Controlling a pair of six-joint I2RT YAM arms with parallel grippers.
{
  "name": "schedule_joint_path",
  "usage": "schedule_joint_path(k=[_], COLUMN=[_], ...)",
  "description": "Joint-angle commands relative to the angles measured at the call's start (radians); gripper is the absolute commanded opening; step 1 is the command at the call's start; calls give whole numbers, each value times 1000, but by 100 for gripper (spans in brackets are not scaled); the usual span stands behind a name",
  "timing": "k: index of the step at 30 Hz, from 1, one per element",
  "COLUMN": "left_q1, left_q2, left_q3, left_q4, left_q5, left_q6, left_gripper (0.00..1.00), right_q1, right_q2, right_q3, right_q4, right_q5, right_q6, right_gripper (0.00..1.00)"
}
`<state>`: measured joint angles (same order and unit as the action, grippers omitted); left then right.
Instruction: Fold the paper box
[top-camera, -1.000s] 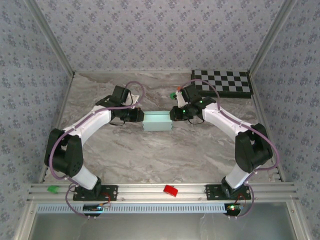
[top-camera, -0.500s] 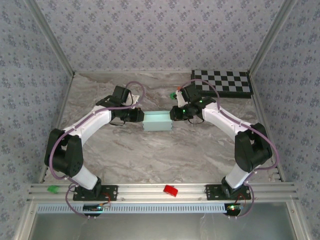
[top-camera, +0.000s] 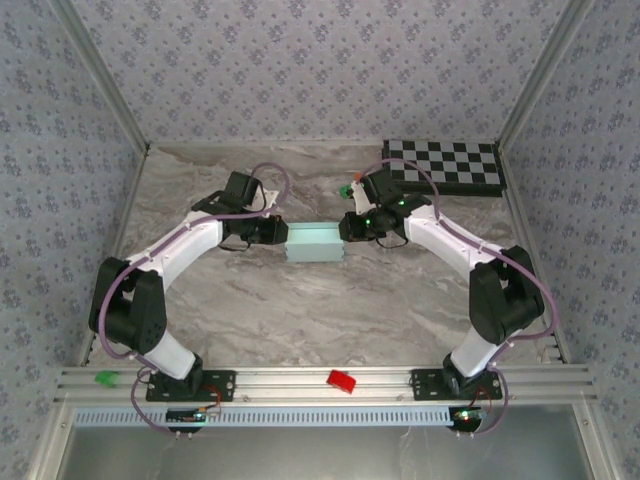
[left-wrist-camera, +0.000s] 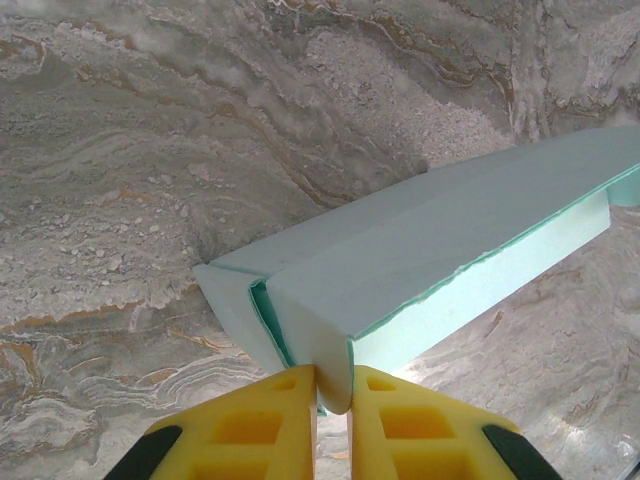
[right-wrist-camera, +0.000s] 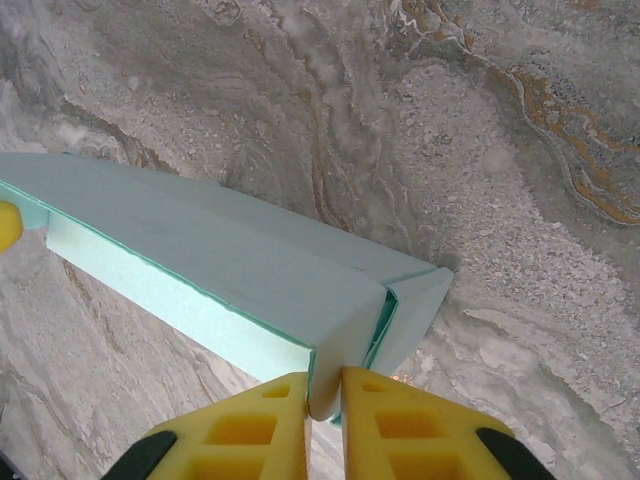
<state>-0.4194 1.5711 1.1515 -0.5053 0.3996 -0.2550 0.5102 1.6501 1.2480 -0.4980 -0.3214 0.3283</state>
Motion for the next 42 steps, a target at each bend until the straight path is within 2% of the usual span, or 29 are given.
schedule_joint_path(k=[1, 11, 42], left_q1=[-14, -16, -43], left_q2=[7, 6, 14], left_q3=[24, 18, -52], left_q4=[-38, -53, -62], left_q5=[8, -5, -48], left_q6=[16, 23, 19], left_gripper=[15, 10, 9], right_q1=[8, 13, 40], right_q2=[22, 28, -1], right_q3=[20, 8, -47], right_q4=[-15, -37, -62], right_q5=[-7, 23, 31], right_q6=[1, -13, -43], right_gripper=[15, 12, 15])
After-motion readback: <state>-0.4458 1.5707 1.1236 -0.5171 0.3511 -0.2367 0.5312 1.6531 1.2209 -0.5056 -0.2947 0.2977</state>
